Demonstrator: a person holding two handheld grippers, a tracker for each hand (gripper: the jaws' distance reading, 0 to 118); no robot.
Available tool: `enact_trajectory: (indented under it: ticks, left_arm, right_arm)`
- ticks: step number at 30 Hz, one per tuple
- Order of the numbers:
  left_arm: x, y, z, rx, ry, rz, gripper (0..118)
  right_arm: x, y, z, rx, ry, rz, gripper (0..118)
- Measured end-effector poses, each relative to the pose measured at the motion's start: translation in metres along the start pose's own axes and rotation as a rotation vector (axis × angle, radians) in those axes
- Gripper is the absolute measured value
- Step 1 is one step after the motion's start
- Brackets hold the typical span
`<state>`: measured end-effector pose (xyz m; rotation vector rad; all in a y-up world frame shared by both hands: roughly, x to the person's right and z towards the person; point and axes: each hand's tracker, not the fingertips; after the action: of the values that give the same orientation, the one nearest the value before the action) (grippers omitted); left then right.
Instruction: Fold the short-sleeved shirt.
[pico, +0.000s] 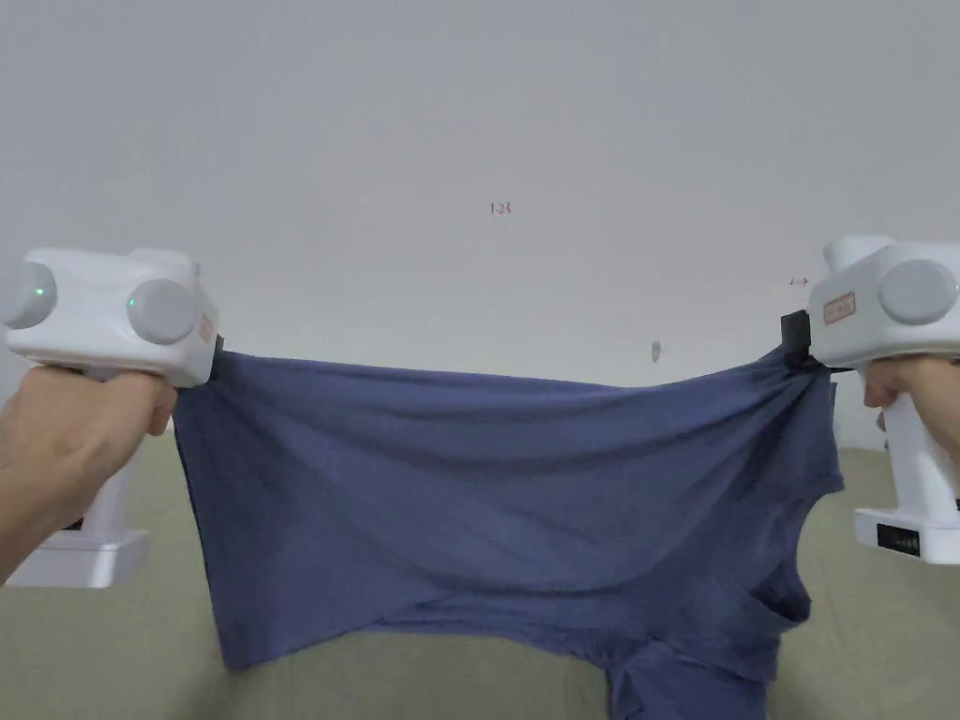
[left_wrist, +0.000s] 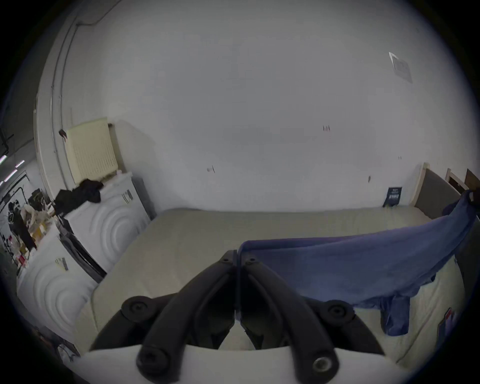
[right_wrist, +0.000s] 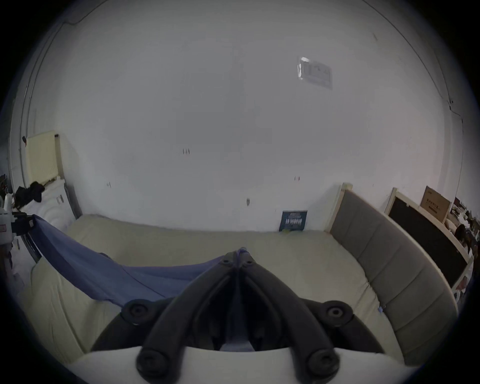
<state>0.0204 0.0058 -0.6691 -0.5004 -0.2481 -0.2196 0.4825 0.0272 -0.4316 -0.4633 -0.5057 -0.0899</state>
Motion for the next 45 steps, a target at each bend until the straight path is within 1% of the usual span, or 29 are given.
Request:
enact_trajectory:
  ticks: [1, 2, 4, 5, 6, 7, 8, 9, 11, 13, 16, 17, 18, 19, 21, 23, 25, 26, 28, 30, 32, 35, 41, 42, 43, 44, 45]
  left_arm:
    - [0.001, -0.014, 0.002, -0.004, -0.005, -0.011, 0]
    - [-0.001, -0.031, 0.006, -0.001, -0.038, 0.004, 0]
    - [-0.004, -0.064, 0.016, -0.022, -0.068, 0.018, 0]
    - [-0.005, -0.081, 0.023, -0.029, -0.070, 0.013, 0]
    - [-0.006, -0.099, 0.029, -0.039, -0.073, 0.013, 0]
    - [-0.006, -0.114, 0.036, -0.063, -0.073, -0.030, 0]
    - [-0.008, -0.132, 0.046, -0.064, -0.071, -0.026, 0]
    - [-0.010, -0.150, 0.056, -0.089, -0.088, -0.051, 0]
    - [-0.016, -0.184, 0.076, -0.133, -0.125, -0.024, 0]
    - [-0.021, -0.216, 0.097, -0.152, -0.131, -0.028, 0]
    - [-0.032, -0.263, 0.132, -0.171, -0.144, -0.010, 0]
    - [-0.033, -0.279, 0.145, -0.169, -0.133, -0.014, 0]
    - [-0.035, -0.294, 0.158, -0.182, -0.111, -0.078, 0]
    - [-0.038, -0.305, 0.170, -0.190, -0.118, -0.081, 0]
    - [-0.049, -0.328, 0.196, -0.214, -0.143, -0.015, 0]
    - [-0.059, -0.350, 0.219, -0.227, -0.149, 0.015, 0]
    - [-0.068, -0.370, 0.236, -0.246, -0.147, 0.028, 0]
    - [-0.074, -0.380, 0.245, -0.252, -0.174, 0.073, 0]
    - [-0.078, -0.394, 0.259, -0.275, -0.172, 0.070, 0]
    - [-0.083, -0.406, 0.268, -0.282, -0.181, 0.078, 0]
    - [-0.083, -0.410, 0.276, -0.287, -0.190, 0.088, 0]
    - [-0.086, -0.412, 0.280, -0.295, -0.203, 0.109, 0]
    - [-0.084, -0.412, 0.280, -0.298, -0.221, 0.107, 0]
    - [-0.084, -0.412, 0.280, -0.301, -0.225, 0.106, 1]
    - [-0.084, -0.412, 0.280, -0.301, -0.228, 0.110, 4]
    - [-0.084, -0.413, 0.279, -0.299, -0.231, 0.121, 32]
    - [-0.084, -0.413, 0.279, -0.299, -0.231, 0.128, 75]
  right_arm:
    - [0.000, -0.015, 0.002, -0.039, 0.002, 0.000, 2]
    - [0.000, -0.034, 0.007, -0.038, 0.022, 0.004, 2]
    - [0.001, -0.071, 0.019, -0.063, 0.022, -0.012, 2]
    - [0.002, -0.090, 0.026, -0.061, 0.037, -0.035, 2]
    - [0.001, -0.111, 0.038, -0.085, 0.035, -0.035, 2]
    - [0.003, -0.130, 0.047, -0.093, 0.064, -0.070, 2]
    - [0.003, -0.150, 0.057, -0.131, 0.060, -0.055, 2]
    - [0.003, -0.171, 0.070, -0.116, 0.057, -0.056, 2]
    - [0.004, -0.209, 0.096, -0.147, 0.071, -0.053, 2]
    - [0.004, -0.245, 0.124, -0.173, 0.070, -0.050, 2]
    - [0.006, -0.294, 0.166, -0.203, 0.090, -0.088, 2]
    - [0.006, -0.309, 0.182, -0.216, 0.088, -0.082, 2]
    - [0.011, -0.326, 0.190, -0.217, 0.095, -0.081, 2]
    - [0.012, -0.337, 0.202, -0.239, 0.098, -0.068, 2]
    - [0.016, -0.363, 0.230, -0.238, 0.100, -0.082, 2]
    - [0.021, -0.387, 0.254, -0.247, 0.109, -0.109, 2]
    - [0.026, -0.405, 0.274, -0.250, 0.110, -0.123, 2]
    - [0.027, -0.413, 0.285, -0.260, 0.107, -0.135, 2]
    - [0.031, -0.427, 0.296, -0.280, 0.113, -0.148, 2]
    - [0.031, -0.437, 0.305, -0.293, 0.117, -0.130, 2]
    - [0.034, -0.441, 0.307, -0.302, 0.118, -0.123, 2]
    - [0.037, -0.442, 0.308, -0.304, 0.122, -0.161, 2]
    - [0.038, -0.438, 0.303, -0.309, 0.129, -0.167, 2]
    - [0.038, -0.438, 0.302, -0.310, 0.131, -0.168, 8]
    - [0.037, -0.438, 0.301, -0.312, 0.137, -0.170, 27]
    - [0.036, -0.437, 0.300, -0.315, 0.139, -0.167, 77]
    - [0.036, -0.437, 0.301, -0.321, 0.141, -0.163, 112]
